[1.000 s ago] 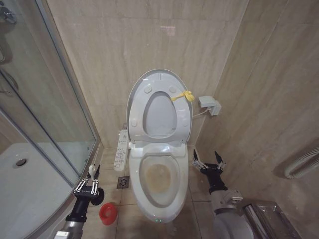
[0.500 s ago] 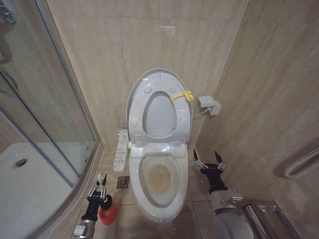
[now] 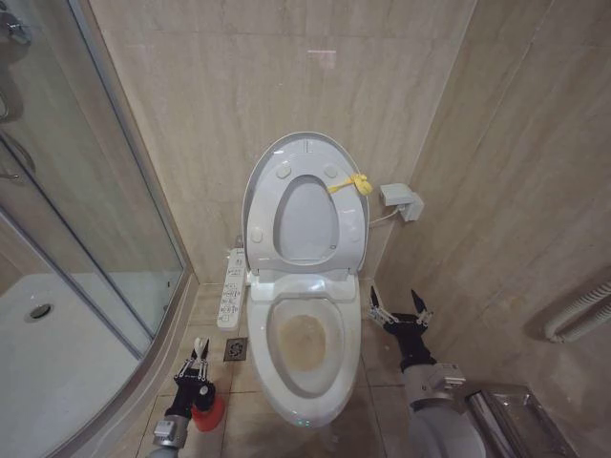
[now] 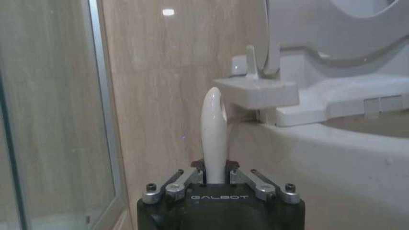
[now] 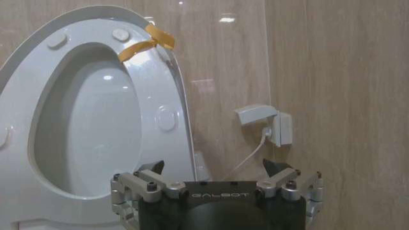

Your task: Open the toilet lid, clean the toilet bowl with a toilet brush, close the toilet lid, and flush.

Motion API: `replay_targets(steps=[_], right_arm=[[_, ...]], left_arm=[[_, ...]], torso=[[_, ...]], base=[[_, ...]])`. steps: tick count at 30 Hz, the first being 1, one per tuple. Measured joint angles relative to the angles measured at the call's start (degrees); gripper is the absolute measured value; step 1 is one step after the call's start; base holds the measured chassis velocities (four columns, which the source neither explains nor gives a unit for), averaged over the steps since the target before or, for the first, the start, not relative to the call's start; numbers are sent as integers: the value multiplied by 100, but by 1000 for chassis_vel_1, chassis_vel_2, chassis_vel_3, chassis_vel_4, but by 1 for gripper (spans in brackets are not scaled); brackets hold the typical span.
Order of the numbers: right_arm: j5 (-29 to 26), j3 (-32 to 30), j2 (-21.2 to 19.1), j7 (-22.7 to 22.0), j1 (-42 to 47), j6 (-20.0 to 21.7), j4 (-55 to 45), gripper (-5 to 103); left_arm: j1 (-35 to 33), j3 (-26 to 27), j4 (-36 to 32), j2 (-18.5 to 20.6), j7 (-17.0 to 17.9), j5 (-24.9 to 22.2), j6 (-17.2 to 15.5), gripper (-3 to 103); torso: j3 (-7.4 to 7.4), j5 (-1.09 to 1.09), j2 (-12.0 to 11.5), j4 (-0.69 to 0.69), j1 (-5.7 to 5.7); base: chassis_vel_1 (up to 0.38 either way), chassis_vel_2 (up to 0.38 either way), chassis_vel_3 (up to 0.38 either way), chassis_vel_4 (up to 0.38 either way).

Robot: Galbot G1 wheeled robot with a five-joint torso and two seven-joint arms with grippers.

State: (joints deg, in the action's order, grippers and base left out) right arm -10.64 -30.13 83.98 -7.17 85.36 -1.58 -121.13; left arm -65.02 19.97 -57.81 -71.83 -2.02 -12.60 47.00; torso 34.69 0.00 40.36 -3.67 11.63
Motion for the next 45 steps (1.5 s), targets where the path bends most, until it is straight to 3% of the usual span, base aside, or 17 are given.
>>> replay_targets(steps=[13, 22, 39, 40, 45], right_arm=[[0, 0, 0, 0, 0, 0, 0, 100], [0, 0, 0, 0, 0, 0, 0, 100], [0, 0, 0, 0, 0, 0, 0, 100], [0, 0, 0, 0, 0, 0, 0, 100], [0, 0, 0, 0, 0, 0, 0, 100]], left_arm=[[536, -176, 826, -122, -419, -106, -3, 18], [778, -165, 1558, -178, -719, 129, -9, 18], [727, -124, 1494, -251, -434, 276, -25, 18], [702, -120, 1466, -261, -413, 285, -26, 36], [606, -93, 1373, -280, -365, 319, -28, 36]], torso=[[-1, 1, 0, 0, 0], [0, -1, 0, 0, 0], [0, 0, 0, 0, 0], [0, 0, 0, 0, 0], [0, 0, 0, 0, 0]], base=[[0, 0, 0, 0], [0, 0, 0, 0], [0, 0, 0, 0], [0, 0, 0, 0], [0, 0, 0, 0]])
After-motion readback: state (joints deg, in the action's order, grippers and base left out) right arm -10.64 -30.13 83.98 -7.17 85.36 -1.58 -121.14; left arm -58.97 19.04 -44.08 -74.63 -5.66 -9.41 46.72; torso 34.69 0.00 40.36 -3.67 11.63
